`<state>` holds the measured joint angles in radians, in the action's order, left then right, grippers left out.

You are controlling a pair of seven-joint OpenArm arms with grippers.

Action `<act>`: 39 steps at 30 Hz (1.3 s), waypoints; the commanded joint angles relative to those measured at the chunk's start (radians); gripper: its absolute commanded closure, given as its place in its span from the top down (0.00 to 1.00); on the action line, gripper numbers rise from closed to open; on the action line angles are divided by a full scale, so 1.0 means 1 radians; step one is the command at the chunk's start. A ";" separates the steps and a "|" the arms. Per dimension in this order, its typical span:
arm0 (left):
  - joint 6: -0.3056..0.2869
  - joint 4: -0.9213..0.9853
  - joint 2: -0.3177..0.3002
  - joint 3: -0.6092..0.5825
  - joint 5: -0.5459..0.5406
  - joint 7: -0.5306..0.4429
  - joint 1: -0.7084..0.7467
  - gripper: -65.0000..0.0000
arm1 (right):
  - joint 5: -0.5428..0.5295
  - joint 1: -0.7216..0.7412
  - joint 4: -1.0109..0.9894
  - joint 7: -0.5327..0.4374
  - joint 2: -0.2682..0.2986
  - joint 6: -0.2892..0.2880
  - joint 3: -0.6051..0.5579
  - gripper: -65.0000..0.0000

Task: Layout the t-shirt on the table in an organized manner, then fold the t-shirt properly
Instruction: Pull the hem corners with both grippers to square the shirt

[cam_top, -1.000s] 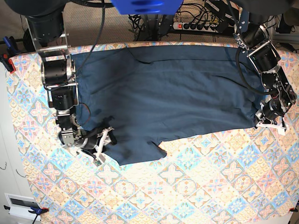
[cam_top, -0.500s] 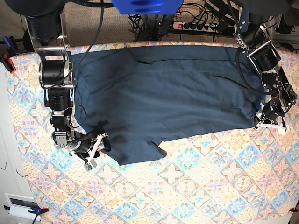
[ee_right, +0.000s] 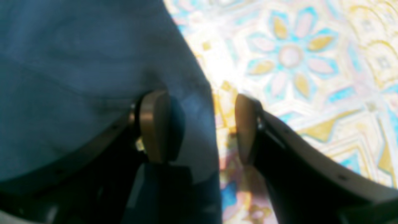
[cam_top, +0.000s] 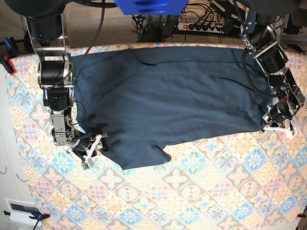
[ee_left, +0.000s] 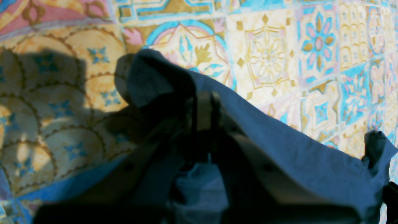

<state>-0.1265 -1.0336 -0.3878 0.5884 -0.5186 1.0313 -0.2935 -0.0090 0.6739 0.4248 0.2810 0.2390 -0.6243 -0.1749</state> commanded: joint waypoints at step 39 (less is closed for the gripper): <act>-0.005 -0.020 0.011 -0.005 -0.087 -0.012 -0.108 0.00 | -0.019 -0.174 0.432 0.033 0.121 -0.074 0.085 0.00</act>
<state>-0.1268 -1.0336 -0.3576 0.5838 -0.5941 1.0321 -0.3771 -0.0055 0.4595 0.8322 0.3531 0.3462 -0.7067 -0.0982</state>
